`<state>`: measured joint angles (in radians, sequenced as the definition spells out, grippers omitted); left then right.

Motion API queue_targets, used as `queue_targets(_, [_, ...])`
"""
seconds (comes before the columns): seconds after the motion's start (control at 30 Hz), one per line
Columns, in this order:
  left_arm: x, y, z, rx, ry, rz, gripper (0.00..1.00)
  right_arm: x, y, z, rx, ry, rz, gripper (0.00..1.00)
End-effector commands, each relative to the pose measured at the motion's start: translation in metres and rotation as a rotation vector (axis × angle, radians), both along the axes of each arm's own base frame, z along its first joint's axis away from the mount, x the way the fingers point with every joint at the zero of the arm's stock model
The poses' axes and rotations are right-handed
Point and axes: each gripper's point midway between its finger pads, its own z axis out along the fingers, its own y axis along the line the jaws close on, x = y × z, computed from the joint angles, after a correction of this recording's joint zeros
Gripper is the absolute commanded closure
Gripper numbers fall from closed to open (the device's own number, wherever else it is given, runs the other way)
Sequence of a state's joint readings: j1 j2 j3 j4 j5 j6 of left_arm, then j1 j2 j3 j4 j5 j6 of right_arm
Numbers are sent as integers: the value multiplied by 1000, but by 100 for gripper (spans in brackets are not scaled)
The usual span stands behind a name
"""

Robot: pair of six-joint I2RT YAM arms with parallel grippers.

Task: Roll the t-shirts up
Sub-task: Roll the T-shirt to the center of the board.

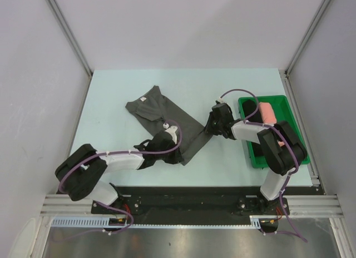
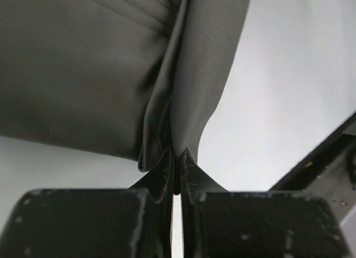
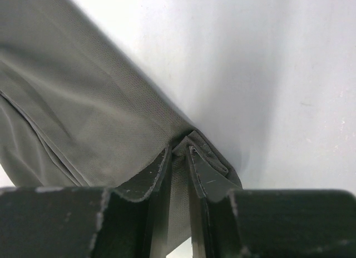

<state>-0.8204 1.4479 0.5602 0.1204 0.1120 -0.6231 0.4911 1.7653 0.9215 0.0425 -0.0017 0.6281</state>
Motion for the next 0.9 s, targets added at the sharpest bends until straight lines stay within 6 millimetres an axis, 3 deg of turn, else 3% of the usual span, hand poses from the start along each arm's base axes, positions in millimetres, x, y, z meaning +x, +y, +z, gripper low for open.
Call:
queue_targets(0.0, [-6, -14, 4, -149, 81, -31, 97, 4, -8, -3, -25, 4, -15, 75])
queue_targets(0.17, [-14, -15, -8, -189, 186, -23, 99, 8, -6, 21, -19, -62, 5, 67])
queue_targets(0.33, [-16, -16, -7, -241, 240, -10, 100, 9, -5, 36, -48, -118, 30, 58])
queue_targets(0.6, [-14, -11, -11, -239, 289, 21, 100, 1, 1, 58, -104, -204, 67, 54])
queue_targets(0.73, [-14, -8, -14, -240, 307, 29, 100, -1, -7, 73, -128, -246, 49, 53])
queue_targets(0.87, [-14, -9, -14, -245, 311, 29, 100, -21, -9, 74, -161, -250, 89, 53])
